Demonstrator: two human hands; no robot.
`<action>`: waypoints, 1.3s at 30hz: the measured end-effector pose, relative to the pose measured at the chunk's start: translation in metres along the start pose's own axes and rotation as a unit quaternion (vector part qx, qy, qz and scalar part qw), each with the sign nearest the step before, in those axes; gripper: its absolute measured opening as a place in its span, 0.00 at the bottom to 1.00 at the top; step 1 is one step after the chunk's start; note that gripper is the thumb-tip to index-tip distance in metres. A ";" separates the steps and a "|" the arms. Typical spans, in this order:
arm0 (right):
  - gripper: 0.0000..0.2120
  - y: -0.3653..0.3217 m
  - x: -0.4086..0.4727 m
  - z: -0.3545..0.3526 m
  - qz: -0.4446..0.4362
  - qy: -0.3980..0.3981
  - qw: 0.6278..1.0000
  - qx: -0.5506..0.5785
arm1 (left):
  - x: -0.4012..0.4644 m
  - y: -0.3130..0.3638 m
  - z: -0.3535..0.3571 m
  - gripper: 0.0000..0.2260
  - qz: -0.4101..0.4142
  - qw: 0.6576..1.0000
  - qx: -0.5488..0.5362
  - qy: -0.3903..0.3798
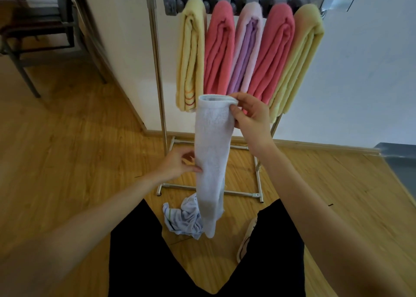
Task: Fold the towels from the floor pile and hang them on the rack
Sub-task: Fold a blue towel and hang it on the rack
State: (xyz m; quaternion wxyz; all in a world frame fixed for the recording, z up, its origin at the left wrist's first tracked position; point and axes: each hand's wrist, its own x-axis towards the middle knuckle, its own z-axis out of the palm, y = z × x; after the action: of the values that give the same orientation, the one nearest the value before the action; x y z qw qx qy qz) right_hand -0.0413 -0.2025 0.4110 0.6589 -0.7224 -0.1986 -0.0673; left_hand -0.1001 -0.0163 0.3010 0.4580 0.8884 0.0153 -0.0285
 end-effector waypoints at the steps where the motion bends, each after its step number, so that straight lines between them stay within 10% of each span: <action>1: 0.10 -0.003 -0.001 0.000 0.002 0.004 1.000 0.009 | 0.001 -0.003 0.007 0.16 -0.016 1.000 -0.019 -0.010; 18: 0.10 0.072 -0.041 -0.061 0.224 0.254 0.940 0.040 | 0.015 0.000 0.031 0.08 -0.150 0.971 -0.184 -0.021; 26: 0.14 0.121 -0.091 -0.055 0.404 -0.005 0.912 -0.067 | 0.012 0.077 -0.035 0.28 0.026 0.979 -0.042 -0.198; 30: 0.11 0.111 -0.092 -0.051 0.307 -0.160 0.900 -0.264 | 0.005 0.112 -0.049 0.03 0.046 0.956 -0.003 -0.290; 34: 0.12 0.079 -0.081 -0.037 0.187 -0.126 0.972 -0.066 | 0.006 0.123 -0.045 0.04 0.059 0.944 0.032 -0.322; 39: 0.17 0.060 -0.073 -0.031 0.188 -0.277 0.934 0.123 | 0.005 0.121 -0.042 0.11 0.058 0.947 0.044 -0.312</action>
State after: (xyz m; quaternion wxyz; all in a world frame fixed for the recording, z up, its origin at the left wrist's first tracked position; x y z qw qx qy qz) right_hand -0.0803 -0.2504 0.3330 0.6621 -0.6501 -0.2405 0.2848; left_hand -0.0874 -0.0527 0.4234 0.4012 0.8537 -0.1816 -0.2780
